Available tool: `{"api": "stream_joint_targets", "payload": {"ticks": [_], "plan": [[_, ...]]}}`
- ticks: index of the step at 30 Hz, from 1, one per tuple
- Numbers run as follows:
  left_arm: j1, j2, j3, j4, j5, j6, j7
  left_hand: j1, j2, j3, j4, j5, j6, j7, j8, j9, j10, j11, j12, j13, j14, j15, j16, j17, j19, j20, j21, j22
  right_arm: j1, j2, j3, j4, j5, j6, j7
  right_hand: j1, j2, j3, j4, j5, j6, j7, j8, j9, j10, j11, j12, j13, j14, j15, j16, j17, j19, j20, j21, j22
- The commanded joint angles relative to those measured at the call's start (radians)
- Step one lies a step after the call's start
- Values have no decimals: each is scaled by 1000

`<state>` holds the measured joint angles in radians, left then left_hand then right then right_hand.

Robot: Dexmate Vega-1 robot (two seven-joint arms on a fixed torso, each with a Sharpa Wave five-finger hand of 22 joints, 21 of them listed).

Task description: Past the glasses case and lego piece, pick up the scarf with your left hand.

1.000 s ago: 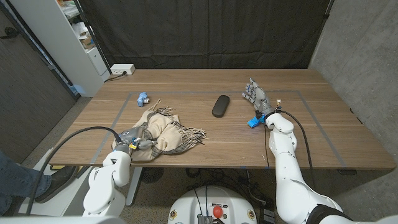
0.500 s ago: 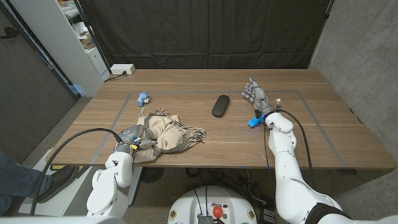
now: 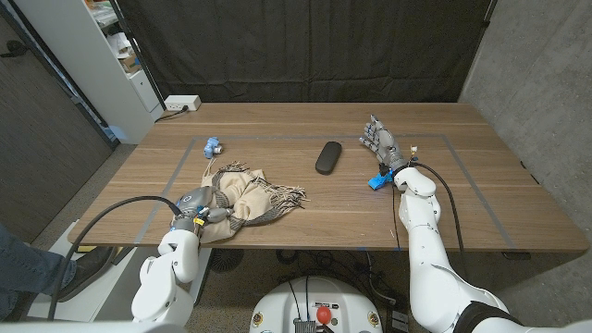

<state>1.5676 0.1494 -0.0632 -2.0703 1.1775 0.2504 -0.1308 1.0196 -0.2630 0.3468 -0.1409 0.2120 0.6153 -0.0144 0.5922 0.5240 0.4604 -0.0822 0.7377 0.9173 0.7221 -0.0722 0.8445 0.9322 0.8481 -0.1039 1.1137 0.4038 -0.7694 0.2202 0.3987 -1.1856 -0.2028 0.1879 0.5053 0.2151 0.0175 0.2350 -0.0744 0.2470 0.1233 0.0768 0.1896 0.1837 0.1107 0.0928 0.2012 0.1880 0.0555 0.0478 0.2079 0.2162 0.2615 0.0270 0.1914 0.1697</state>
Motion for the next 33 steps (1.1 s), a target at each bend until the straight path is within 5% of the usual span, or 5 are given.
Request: {"api": "stream_joint_targets", "payload": {"ticks": [1,33], "plan": [[17,-5,-13,18,-49,-42,31,449,343,35,-21,7,78,14,17,23,8,-1,17,31,18,-23,1,14,-6,-20,23,-2,-12,3,3,-17,8,0,7,-1,7,-2,-5,5,11,-1,9,5,8,-1,-2,5,11,4,5,1,8,2,1,2],[75,-49,-52,-87,-46,-107,91,427,343,78,-22,15,79,15,88,132,28,3,71,213,53,-31,-14,100,-35,-35,144,-63,-50,11,-6,-85,29,-5,19,-1,8,-3,-7,5,13,-2,9,5,9,-1,-2,5,12,4,5,2,9,3,1,2]]}}
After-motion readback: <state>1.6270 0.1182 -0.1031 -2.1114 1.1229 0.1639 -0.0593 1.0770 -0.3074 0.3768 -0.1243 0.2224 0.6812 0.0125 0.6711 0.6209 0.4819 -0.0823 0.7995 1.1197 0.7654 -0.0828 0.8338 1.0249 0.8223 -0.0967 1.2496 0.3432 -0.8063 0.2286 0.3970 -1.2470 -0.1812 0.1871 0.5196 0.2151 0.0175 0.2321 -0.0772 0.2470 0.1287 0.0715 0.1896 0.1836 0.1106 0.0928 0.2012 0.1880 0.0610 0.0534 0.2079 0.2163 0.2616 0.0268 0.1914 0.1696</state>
